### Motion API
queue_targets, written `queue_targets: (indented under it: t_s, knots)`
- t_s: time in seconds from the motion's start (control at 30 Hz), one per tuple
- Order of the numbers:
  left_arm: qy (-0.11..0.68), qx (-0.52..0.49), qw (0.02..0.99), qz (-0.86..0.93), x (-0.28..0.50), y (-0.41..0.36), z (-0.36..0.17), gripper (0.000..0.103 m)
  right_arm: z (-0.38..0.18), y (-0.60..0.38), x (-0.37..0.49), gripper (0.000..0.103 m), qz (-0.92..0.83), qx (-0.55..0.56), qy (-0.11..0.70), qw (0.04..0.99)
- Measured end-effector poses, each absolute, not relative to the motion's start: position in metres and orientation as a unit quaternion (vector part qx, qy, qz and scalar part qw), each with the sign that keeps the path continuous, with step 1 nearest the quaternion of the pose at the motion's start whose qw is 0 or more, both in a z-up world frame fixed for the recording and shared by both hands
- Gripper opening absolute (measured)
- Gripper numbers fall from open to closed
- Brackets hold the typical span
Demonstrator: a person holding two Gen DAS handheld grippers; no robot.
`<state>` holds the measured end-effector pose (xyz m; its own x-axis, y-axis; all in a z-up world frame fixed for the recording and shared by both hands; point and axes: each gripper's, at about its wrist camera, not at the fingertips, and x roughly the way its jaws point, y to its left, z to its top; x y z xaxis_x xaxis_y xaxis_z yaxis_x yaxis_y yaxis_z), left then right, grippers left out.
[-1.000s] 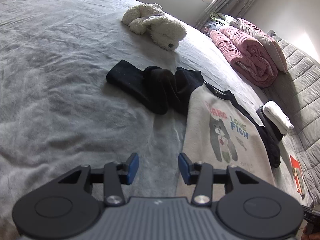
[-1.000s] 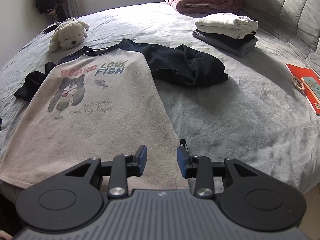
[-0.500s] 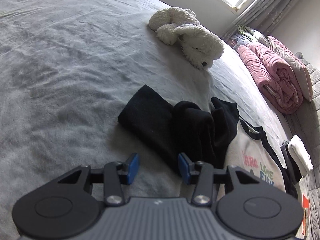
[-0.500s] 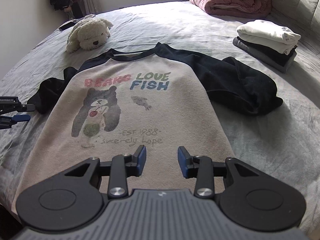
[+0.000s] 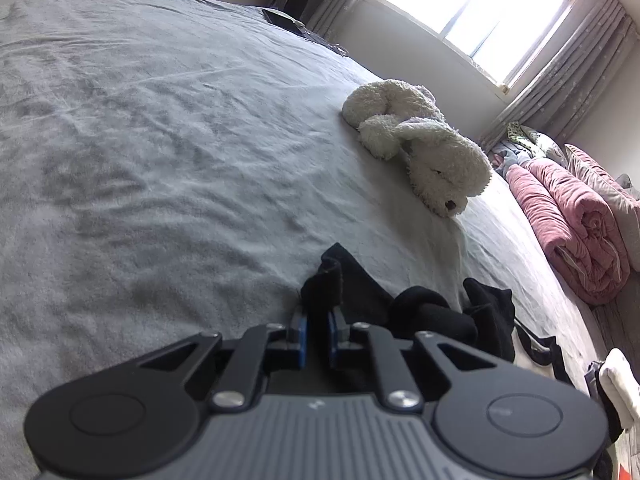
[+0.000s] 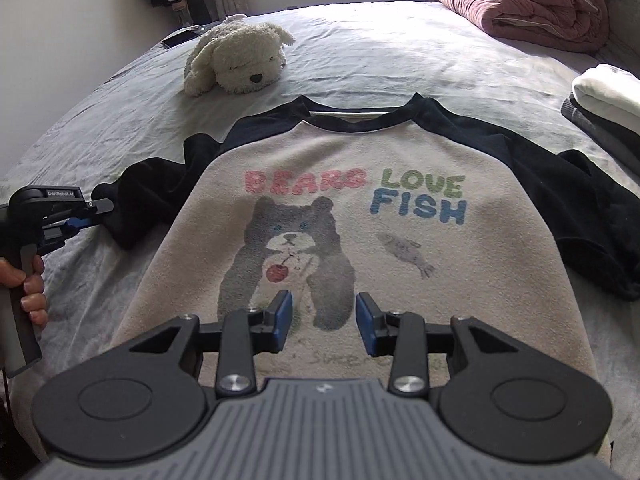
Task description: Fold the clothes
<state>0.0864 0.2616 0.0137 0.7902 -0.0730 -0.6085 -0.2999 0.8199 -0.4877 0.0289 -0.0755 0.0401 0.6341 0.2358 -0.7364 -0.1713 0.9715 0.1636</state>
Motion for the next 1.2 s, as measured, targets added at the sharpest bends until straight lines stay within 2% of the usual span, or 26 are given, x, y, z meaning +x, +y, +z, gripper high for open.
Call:
queue_targets:
  t_s: [0.3,0.57,0.9,1.13,1.17,1.2]
  knots:
    - [0.234,-0.269,0.927,0.114,0.074,0.279,0.033,0.007,0.051,-0.022,0.070,0.039,0.164,0.021,0.390,0.906]
    - [0.181,-0.284,0.925,0.178,0.061,0.334,0.041,0.007,0.050,0.026,0.093,0.039,0.210,-0.003,0.385,0.899]
    - [0.176,-0.336,0.907,0.184,0.058,0.371,0.030,0.007,0.037,0.092,0.095,0.039,0.273,-0.073,0.367,0.886]
    - [0.184,-0.334,0.906,0.184,0.060,0.375,0.031,0.007,0.018,0.141,0.089,0.039,0.278,-0.191,0.325,0.884]
    - [0.185,-0.333,0.906,0.186,0.061,0.375,0.031,0.007,0.016,0.145,0.088,0.035,0.273,-0.202,0.319,0.885]
    - [0.186,-0.330,0.906,0.188,0.061,0.376,0.032,0.007,0.013,0.149,0.088,0.018,0.268,-0.212,0.312,0.886]
